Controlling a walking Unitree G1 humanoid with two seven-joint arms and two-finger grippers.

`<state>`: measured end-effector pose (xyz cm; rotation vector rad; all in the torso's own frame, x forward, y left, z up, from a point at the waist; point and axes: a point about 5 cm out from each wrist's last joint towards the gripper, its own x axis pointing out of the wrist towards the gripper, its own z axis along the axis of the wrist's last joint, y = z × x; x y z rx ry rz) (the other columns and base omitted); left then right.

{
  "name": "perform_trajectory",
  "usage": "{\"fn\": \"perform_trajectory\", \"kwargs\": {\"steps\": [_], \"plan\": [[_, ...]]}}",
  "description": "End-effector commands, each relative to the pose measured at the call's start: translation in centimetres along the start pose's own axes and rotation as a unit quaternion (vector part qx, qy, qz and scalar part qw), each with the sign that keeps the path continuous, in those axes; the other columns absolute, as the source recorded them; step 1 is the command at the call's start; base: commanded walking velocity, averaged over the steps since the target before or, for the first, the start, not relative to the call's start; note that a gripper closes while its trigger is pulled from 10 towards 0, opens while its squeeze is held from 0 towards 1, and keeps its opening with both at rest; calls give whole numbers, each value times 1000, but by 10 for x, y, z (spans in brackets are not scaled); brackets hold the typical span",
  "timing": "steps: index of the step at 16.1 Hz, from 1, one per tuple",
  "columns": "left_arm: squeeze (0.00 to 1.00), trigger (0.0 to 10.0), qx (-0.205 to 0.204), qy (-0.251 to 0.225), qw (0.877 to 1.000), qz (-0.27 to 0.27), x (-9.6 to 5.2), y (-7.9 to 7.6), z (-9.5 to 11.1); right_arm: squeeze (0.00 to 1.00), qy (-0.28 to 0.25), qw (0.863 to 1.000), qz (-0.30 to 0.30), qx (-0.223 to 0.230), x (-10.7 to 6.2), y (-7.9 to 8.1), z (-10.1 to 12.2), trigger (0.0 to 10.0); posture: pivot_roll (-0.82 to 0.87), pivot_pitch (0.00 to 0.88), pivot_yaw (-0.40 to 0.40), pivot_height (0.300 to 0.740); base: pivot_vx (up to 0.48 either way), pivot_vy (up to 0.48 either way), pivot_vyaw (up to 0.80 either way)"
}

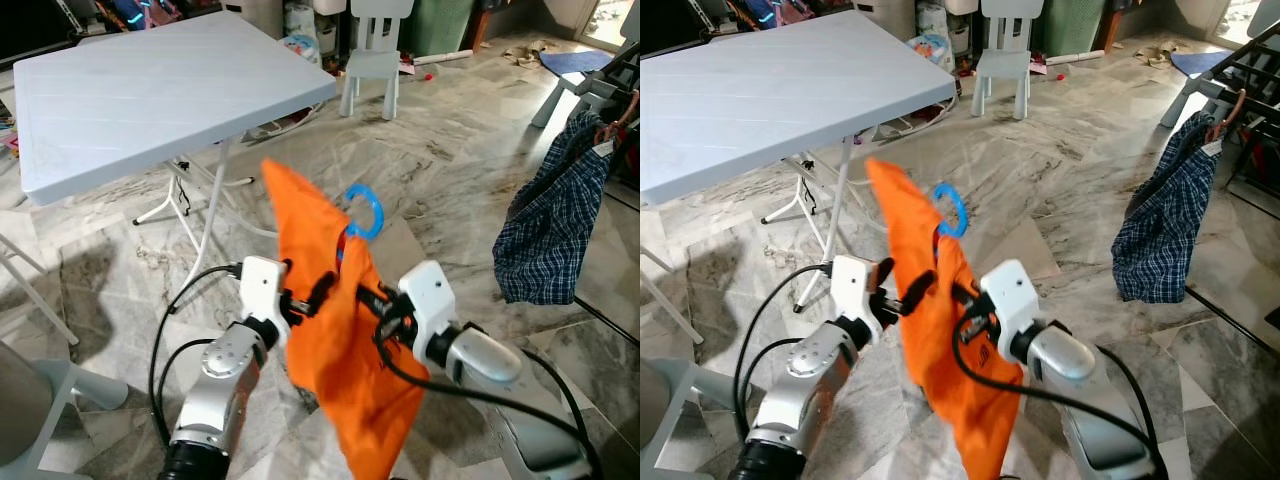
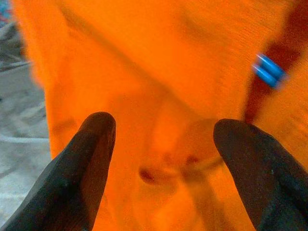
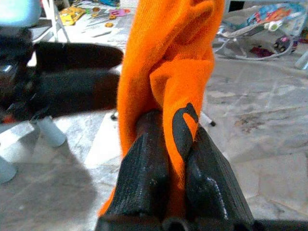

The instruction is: Hang hanger

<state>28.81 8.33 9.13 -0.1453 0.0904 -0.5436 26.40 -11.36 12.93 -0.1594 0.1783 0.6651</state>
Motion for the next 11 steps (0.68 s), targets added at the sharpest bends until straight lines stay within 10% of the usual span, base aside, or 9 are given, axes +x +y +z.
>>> {"fn": "perform_trajectory", "kwargs": {"steps": [1,2,3,5,6,11], "plan": [[0,10000,13,1,1000,-9,-3,-1,-1,0,-18,1000,-1,-14,5,0,8,10000,-146,102,48,740,0,0,0],[0,10000,10,0,1000,-11,-4,-1,-1,0,-20,1000,0,-18,7,0,9,10000,-146,102,48,740,0,0,0],[1000,10000,4,-2,1000,-10,-4,-1,-1,0,-24,1000,5,-16,10,0,13,10000,-144,100,46,740,0,0,0],[1000,10000,17,-4,1000,-3,-2,2,2,0,-22,999,19,-22,10,1,15,10000,-141,106,39,740,0,0,0],[0,10000,19,-5,1000,7,0,3,3,0,-21,999,36,-25,9,3,16,10000,-147,107,35,740,0,0,0],[0,10000,17,-22,1000,12,5,3,7,0,1,995,89,-34,1,12,10,10000,-166,116,28,740,0,0,0]]}}
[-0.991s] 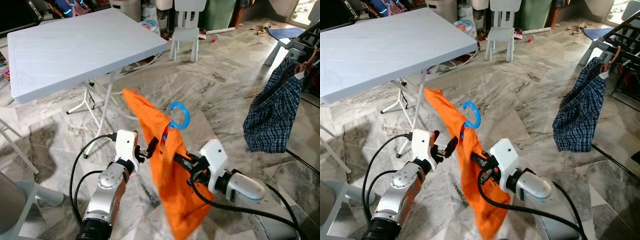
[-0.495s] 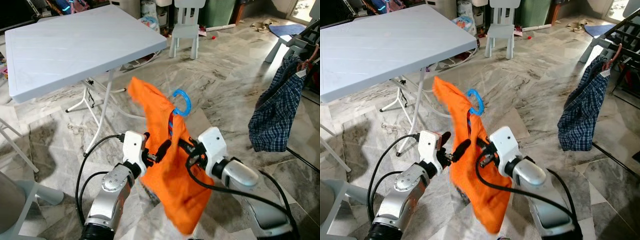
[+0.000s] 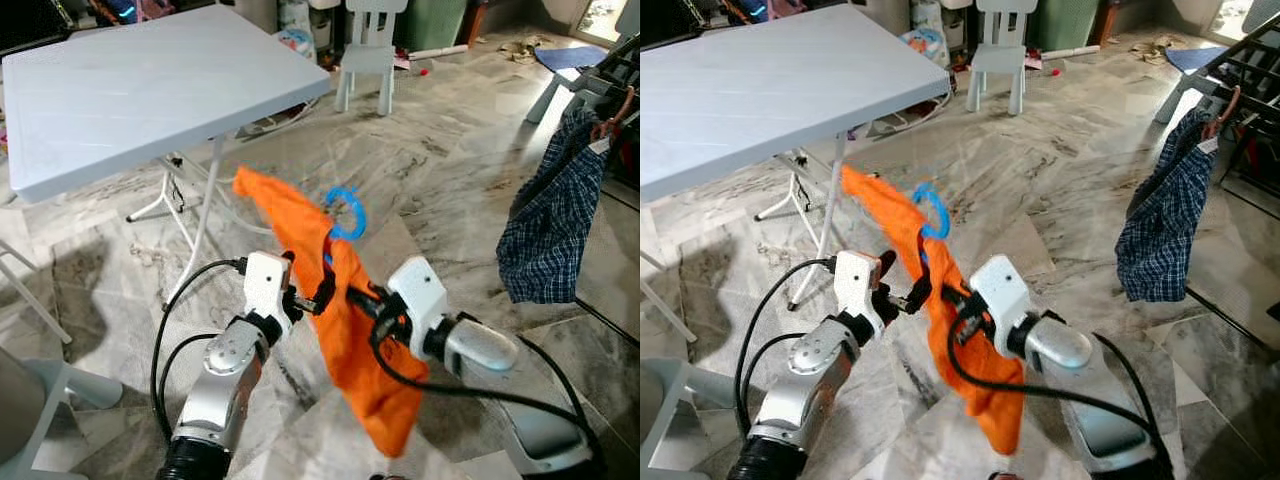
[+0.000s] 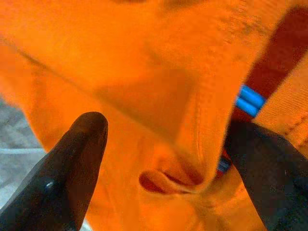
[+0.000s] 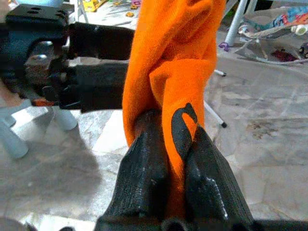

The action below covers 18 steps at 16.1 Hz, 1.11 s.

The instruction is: Hang hanger

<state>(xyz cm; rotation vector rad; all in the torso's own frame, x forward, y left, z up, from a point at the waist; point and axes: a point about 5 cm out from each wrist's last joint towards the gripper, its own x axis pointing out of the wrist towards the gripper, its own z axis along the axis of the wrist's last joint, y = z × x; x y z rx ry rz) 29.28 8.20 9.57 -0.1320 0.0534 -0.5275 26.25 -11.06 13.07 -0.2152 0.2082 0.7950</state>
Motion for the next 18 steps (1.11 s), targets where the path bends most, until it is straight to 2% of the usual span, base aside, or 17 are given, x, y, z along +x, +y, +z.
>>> {"fn": "perform_trajectory", "kwargs": {"steps": [1,4,5,6,8,16,18], "plan": [[0,10000,6,-4,1000,6,1,2,1,0,-17,999,32,0,-1,10,9,10000,-170,117,27,740,0,0,0],[0,10000,11,-10,1000,15,1,4,0,0,-3,997,77,3,-10,15,6,10000,-178,119,24,740,0,0,0],[0,7686,12,-9,1000,17,0,5,-1,0,8,997,71,0,-13,10,1,10000,-177,119,23,740,0,0,0],[0,4196,12,-7,1000,19,0,6,-2,0,10,998,70,2,-15,8,1,10000,-177,119,23,740,0,0,0],[0,0,16,-8,999,29,-1,10,-3,0,9,996,84,7,-18,9,5,10000,-177,119,23,740,0,0,0],[0,0,32,0,997,65,-5,24,-7,0,32,996,84,-9,-25,3,0,10000,-184,117,26,740,0,0,0],[0,0,32,-2,997,67,-4,25,-6,0,39,997,68,-18,-25,-1,-3,10000,-185,116,26,740,0,0,0]]}}
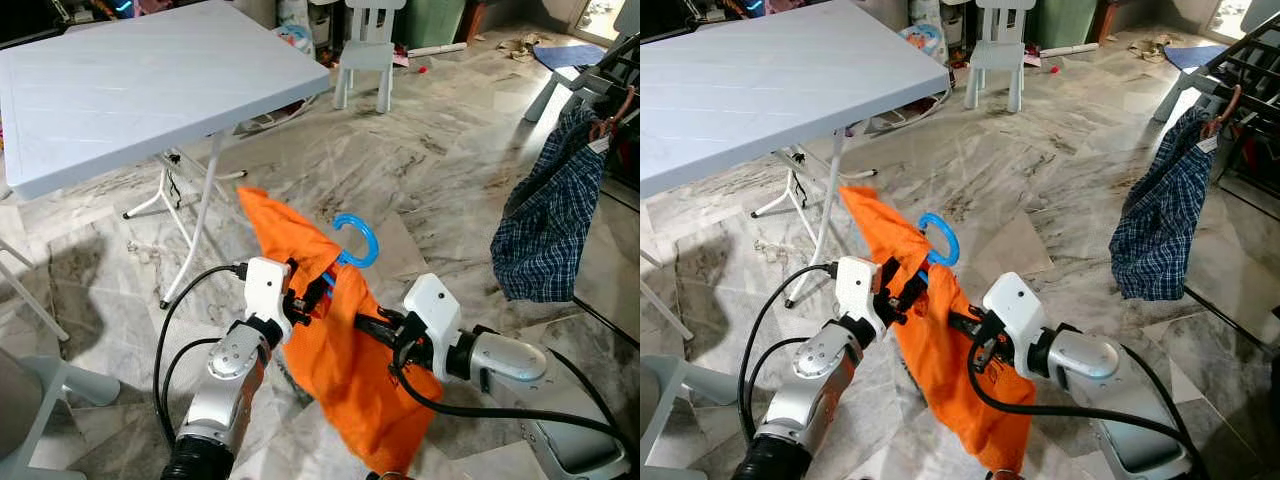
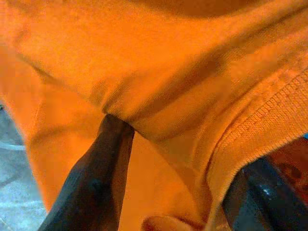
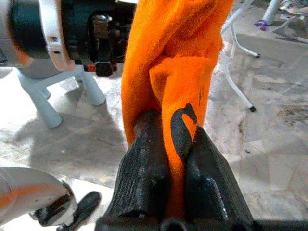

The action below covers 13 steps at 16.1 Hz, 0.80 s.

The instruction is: Hang hanger

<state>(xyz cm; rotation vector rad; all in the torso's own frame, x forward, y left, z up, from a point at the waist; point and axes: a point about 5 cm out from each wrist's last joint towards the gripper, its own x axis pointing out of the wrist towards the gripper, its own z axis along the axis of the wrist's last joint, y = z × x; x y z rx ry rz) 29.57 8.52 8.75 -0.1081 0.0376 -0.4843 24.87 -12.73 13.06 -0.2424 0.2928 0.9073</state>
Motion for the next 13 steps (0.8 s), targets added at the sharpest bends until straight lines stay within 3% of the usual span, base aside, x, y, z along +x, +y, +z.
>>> {"fn": "perform_trajectory", "kwargs": {"steps": [1,7,11,13], "plan": [[0,0,19,2,999,44,-4,19,1,0,0,1000,-11,-19,-2,-2,3,10000,-185,116,26,740,0,0,0],[0,0,30,-9,998,52,-6,22,4,0,6,998,-61,-22,4,-10,1,10000,-187,119,22,740,0,0,0],[0,0,32,-2,998,45,-5,17,1,0,21,993,-112,-30,17,-8,-4,10000,-186,120,17,740,0,0,0],[0,0,33,1,999,44,-5,16,-1,0,4,990,-138,-24,24,-7,1,10000,-189,123,13,740,0,0,0]]}}
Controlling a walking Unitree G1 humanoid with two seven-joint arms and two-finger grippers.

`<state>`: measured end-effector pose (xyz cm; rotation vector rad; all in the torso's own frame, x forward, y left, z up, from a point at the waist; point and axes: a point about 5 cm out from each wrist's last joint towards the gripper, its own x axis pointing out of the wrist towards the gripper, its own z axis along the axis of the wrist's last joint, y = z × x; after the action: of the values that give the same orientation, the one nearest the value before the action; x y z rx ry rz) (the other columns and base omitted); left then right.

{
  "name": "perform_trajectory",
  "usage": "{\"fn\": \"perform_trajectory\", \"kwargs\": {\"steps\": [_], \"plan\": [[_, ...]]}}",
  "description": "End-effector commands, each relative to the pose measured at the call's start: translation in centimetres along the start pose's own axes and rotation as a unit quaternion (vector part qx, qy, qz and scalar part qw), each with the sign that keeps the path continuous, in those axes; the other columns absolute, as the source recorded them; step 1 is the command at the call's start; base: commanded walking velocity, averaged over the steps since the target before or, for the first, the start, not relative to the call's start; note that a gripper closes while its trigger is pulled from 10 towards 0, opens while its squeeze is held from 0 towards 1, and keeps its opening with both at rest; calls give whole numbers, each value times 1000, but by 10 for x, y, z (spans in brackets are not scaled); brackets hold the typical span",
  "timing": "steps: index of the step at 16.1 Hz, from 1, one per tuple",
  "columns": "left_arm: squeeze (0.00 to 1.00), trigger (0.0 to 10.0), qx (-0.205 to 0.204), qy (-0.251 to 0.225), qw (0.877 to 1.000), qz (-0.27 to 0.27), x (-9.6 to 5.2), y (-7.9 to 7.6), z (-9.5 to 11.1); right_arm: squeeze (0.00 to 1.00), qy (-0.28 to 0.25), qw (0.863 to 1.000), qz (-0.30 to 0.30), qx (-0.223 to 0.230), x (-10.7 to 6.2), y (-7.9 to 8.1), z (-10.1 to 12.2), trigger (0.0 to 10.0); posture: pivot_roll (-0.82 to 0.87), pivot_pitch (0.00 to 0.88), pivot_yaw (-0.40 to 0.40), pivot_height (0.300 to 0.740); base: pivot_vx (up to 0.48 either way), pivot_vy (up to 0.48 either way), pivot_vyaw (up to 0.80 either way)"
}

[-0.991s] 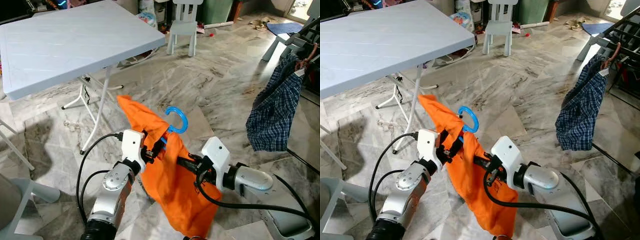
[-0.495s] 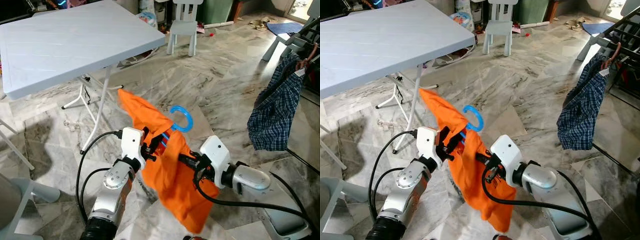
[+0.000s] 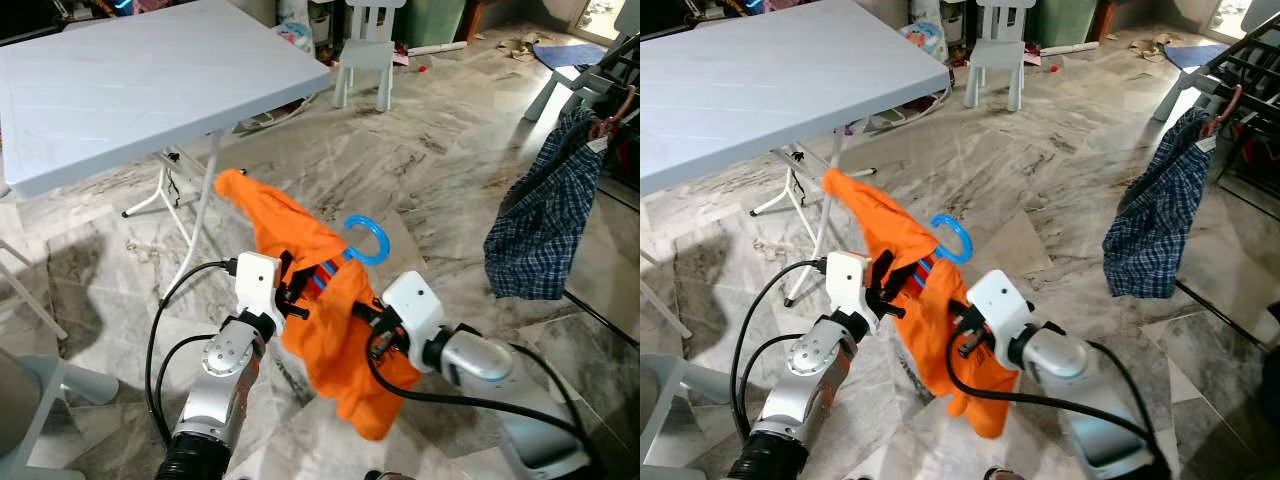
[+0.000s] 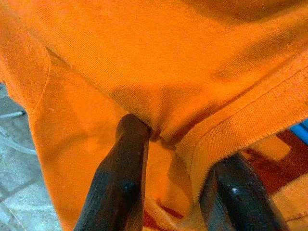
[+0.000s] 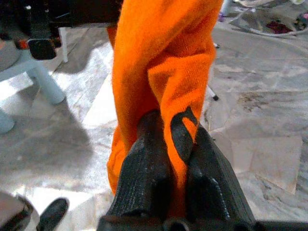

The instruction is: Hang hanger

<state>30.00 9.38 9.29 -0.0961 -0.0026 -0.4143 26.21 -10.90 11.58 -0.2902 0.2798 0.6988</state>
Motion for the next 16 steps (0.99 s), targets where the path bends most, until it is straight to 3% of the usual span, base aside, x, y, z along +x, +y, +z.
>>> {"fn": "perform_trajectory", "kwargs": {"steps": [1,4,5,6,7,8,10,11,12,13,14,15,16], "plan": [[0,0,23,21,999,9,-4,7,-7,0,-14,999,-34,-15,0,-7,8,10000,-188,122,11,740,0,0,0],[0,0,29,34,999,8,-5,5,-12,0,-31,999,-42,-7,7,1,15,10000,-185,124,6,740,0,0,0],[0,2980,32,41,999,10,-5,5,-14,0,-41,999,-32,-1,8,4,19,10000,-186,124,5,740,0,0,0],[0,10000,29,42,999,5,-5,4,-15,0,-48,999,-23,-2,8,8,22,10000,-187,123,3,740,0,0,0],[98,10000,34,38,999,1,-5,3,-14,0,-47,999,-19,-2,8,8,21,10000,-187,123,3,740,0,0,0],[1000,10000,46,31,998,-6,-5,2,-12,0,-42,999,-9,-5,7,10,19,10000,-188,121,3,740,0,0,0],[1000,10000,67,33,997,-5,-4,2,-13,0,-38,999,-3,-6,6,12,17,10000,-191,123,2,740,0,0,0],[75,10000,69,36,997,-3,-4,3,-14,0,-39,999,6,-5,5,15,17,10000,-194,126,2,740,0,0,0],[0,10000,68,37,997,-3,-4,3,-15,0,-42,999,18,-5,4,18,18,10000,-194,126,2,740,0,0,0],[0,10000,68,35,997,-6,-3,3,-14,0,-43,999,29,-4,3,22,19,10000,-195,127,3,740,0,0,0],[0,9333,69,33,997,-6,-2,4,-13,0,-42,999,34,-4,3,24,18,10000,-195,128,4,740,0,0,0],[0,2627,67,31,997,-6,-1,5,-13,0,-40,998,37,-6,2,26,16,10000,-195,131,6,740,0,0,0],[0,0,69,33,997,-4,-1,7,-13,0,-39,999,38,-4,2,26,17,10000,-195,135,6,740,0,0,0]]}}
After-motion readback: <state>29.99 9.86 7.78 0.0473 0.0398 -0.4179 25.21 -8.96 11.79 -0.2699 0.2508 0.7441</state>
